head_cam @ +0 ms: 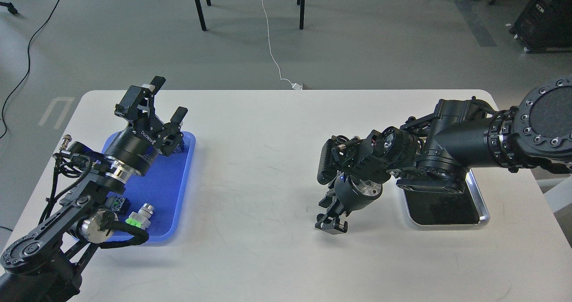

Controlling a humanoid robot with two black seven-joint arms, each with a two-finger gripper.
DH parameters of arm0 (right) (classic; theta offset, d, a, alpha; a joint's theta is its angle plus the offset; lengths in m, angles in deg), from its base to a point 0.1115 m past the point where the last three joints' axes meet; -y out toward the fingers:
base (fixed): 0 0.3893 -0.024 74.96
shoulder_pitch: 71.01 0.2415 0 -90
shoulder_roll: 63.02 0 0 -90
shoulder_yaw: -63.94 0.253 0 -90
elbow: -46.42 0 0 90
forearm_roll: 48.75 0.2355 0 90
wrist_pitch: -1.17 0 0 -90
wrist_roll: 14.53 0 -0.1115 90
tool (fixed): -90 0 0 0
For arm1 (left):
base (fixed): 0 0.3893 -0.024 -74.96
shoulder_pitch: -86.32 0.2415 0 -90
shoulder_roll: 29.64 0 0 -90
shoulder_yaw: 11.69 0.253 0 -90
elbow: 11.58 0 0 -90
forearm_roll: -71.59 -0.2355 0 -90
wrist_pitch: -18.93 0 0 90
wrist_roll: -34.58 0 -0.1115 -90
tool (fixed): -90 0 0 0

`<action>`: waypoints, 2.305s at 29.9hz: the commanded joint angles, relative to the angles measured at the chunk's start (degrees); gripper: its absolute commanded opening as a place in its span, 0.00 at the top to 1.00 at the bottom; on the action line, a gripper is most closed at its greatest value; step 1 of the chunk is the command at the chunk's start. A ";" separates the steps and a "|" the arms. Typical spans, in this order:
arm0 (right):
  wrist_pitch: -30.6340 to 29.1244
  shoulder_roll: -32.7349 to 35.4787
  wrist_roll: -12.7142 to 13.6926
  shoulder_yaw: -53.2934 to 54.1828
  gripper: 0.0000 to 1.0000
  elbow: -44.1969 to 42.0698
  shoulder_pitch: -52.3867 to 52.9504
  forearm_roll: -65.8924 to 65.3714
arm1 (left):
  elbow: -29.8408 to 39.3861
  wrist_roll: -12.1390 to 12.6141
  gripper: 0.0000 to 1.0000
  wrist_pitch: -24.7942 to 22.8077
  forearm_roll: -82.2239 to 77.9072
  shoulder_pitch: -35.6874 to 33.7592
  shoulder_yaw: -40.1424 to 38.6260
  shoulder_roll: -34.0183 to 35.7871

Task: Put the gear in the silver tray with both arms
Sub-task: 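Reach the right gripper down and grasp the second gear, then carry the gear with the right gripper over the silver tray, then lower the gear into the silver tray and open the right gripper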

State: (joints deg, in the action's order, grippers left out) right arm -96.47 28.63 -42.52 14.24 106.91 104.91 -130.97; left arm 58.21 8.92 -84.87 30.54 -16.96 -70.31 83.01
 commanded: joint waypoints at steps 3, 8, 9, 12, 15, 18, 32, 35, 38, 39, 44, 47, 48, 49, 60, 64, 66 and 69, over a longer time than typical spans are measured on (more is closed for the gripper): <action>-0.09 0.37 -0.01 -0.13 0.71 0.60 0.04 0.04 | -0.01 -0.01 0.02 0.00 0.09 0.00 -0.35 0.03; 0.00 0.38 -0.01 -0.13 0.81 0.95 0.13 0.04 | -0.01 -0.01 0.02 0.00 0.09 0.00 -0.35 -0.06; 0.00 0.38 -0.01 -0.05 0.81 0.95 0.31 0.04 | -0.01 -0.01 0.02 -0.08 0.09 0.00 -0.35 -0.06; 0.00 0.38 -0.01 -0.13 0.83 1.04 1.27 0.04 | -0.01 -0.01 0.02 -0.08 0.09 0.00 -0.35 -0.06; 0.00 0.55 -0.01 -0.05 0.84 1.12 2.24 0.30 | -0.01 -0.01 0.02 -0.08 0.09 0.00 -0.35 -0.06; 0.17 2.56 -0.01 0.48 0.84 1.91 4.08 0.48 | -0.01 -0.01 0.02 -0.08 0.09 0.00 -0.35 -0.06; 0.00 25.58 -0.01 -3.73 0.84 3.50 6.99 -4.80 | -0.01 0.08 0.02 0.00 -0.08 -0.09 0.09 -0.59; 0.17 28.84 -0.01 -5.84 0.83 1.66 4.10 -5.67 | -0.01 0.08 0.02 -0.08 -0.08 -0.09 0.18 -0.76; 0.61 31.48 -0.01 -5.85 0.83 -0.80 0.67 -6.99 | 0.43 0.08 0.02 0.00 -0.08 -0.09 0.18 -0.76; 0.78 32.18 -0.01 -5.76 0.83 -1.24 -0.65 -7.08 | 0.61 0.08 0.02 0.00 -0.08 -0.09 0.26 -0.76; 2.46 33.60 -0.01 -5.67 0.82 -1.69 -3.20 -7.08 | 0.70 0.08 0.02 0.00 -0.08 -0.09 0.26 -0.68; 2.63 33.51 -0.01 -5.32 0.81 -2.30 -3.73 -6.99 | 0.79 0.08 0.02 0.00 -0.08 -0.09 0.18 -0.85; 2.72 33.25 -0.01 -5.15 0.81 -2.30 -3.82 -6.99 | 0.79 0.08 0.02 0.00 -0.08 -0.09 0.18 -0.94; 2.72 32.99 -0.01 -4.80 0.81 -2.30 -3.91 -6.91 | 0.79 0.08 0.02 0.00 -0.08 -0.09 0.18 -0.94; 3.16 31.75 -0.01 -2.95 0.76 -0.64 -4.09 -6.47 | 0.70 0.08 0.02 0.09 -0.08 -0.09 0.09 -0.94; 3.16 32.37 -0.01 -2.77 0.74 0.86 -4.09 -6.47 | 0.79 0.08 0.02 0.09 -0.08 -0.09 0.00 -1.03; 3.16 32.81 -0.01 -2.77 0.70 0.86 -4.09 -6.47 | 0.79 0.08 0.02 0.09 -0.08 -0.09 0.00 -1.03; 3.16 32.98 -0.01 -2.60 0.58 1.12 -4.09 -6.47 | 0.70 0.08 0.02 0.09 -0.08 -0.09 0.00 -1.03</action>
State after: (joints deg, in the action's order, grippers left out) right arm -93.31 61.41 -42.53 11.51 107.80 100.81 -137.43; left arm 59.00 9.03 -84.78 30.46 -17.05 -70.31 81.98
